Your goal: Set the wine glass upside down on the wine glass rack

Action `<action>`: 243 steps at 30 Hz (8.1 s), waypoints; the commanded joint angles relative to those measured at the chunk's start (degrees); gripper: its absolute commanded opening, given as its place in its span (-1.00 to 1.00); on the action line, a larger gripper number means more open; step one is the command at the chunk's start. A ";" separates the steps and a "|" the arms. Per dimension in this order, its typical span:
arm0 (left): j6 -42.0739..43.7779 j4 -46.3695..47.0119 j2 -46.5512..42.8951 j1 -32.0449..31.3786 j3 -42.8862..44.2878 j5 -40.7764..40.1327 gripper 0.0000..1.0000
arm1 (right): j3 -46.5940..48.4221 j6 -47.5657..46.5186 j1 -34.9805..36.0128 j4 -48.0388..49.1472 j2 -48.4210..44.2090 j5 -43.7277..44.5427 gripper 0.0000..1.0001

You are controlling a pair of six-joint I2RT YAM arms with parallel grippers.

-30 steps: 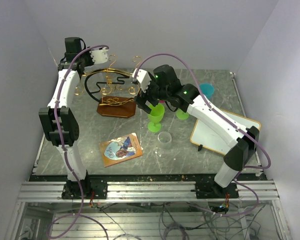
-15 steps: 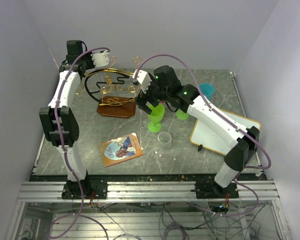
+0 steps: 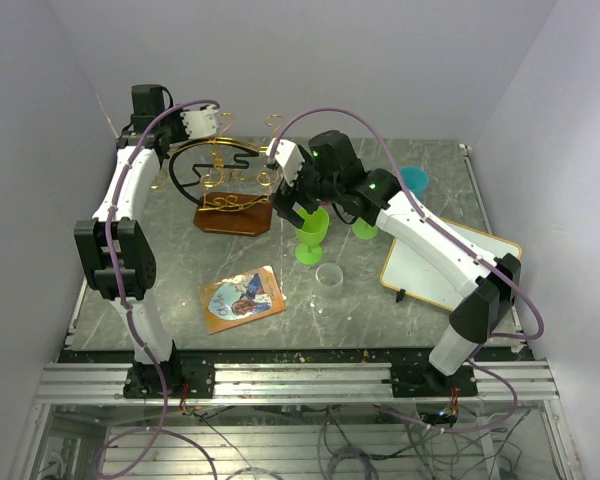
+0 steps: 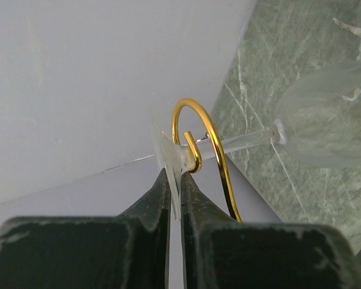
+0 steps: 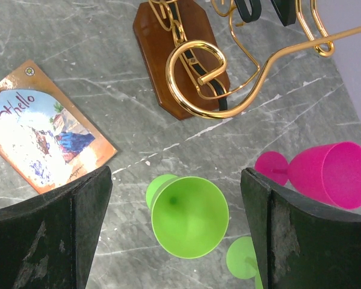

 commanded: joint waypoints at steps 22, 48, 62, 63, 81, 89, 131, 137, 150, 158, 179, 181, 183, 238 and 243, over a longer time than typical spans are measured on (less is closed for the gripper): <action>-0.49 2.01 -4.99 0.08 -3.21 -2.07 -0.45 | -1.15 -0.53 -0.28 0.88 -2.79 0.59 0.75; -11.03 3.17 -11.00 1.58 -4.46 0.63 -0.08 | -1.81 -0.27 -0.37 0.81 -4.06 -0.49 0.76; -48.22 5.68 -20.64 1.81 -5.18 1.94 0.72 | -4.03 -2.91 -0.58 0.82 -8.33 5.08 0.78; -50.20 4.96 -21.31 1.95 -5.31 1.91 0.75 | -4.43 -3.36 -0.70 0.76 -8.66 5.57 0.78; -60.70 -6.48 -36.57 0.97 -10.83 7.51 0.99 | -16.45 1.06 -6.26 4.99 -12.29 11.55 0.66; -62.37 -8.99 -40.32 1.44 -11.33 6.39 0.99 | -18.44 12.40 -8.49 8.28 -9.79 10.70 0.36; -64.39 -9.07 -38.68 4.03 -11.20 6.00 0.99 | -18.69 16.42 -11.11 8.47 0.60 6.39 -0.55; -64.19 -9.07 -39.48 3.99 -11.39 5.79 0.99 | -18.18 16.42 -11.10 8.33 1.34 6.53 -0.56; -68.57 -7.75 -38.70 5.40 -11.53 6.96 0.99 | -18.22 16.07 -11.74 9.13 -2.49 7.13 -1.00; -71.58 -7.41 -38.22 6.14 -11.49 13.87 0.99 | -13.70 17.50 -19.32 7.35 -8.69 -2.34 -1.00; -99.68 6.85 -35.01 4.69 -13.89 36.83 0.88 | 15.58 21.25 -27.38 7.16 -10.20 -23.33 -1.00; -100.72 7.56 -34.69 2.81 -13.03 36.65 0.88 | 18.25 23.53 -26.98 8.52 -8.23 -24.90 -1.00; -101.83 7.86 -34.29 1.19 -12.54 36.50 0.87 | 20.72 25.22 -26.20 9.34 -6.19 -25.37 -1.00; -104.79 10.24 -32.77 -10.23 -20.67 34.34 -0.86 | 20.18 20.80 -18.55 8.14 -3.39 -24.62 -0.04; -105.02 9.14 -34.05 -5.74 -20.14 33.56 -0.86 | 19.39 17.19 -18.63 5.66 -4.95 -23.22 0.10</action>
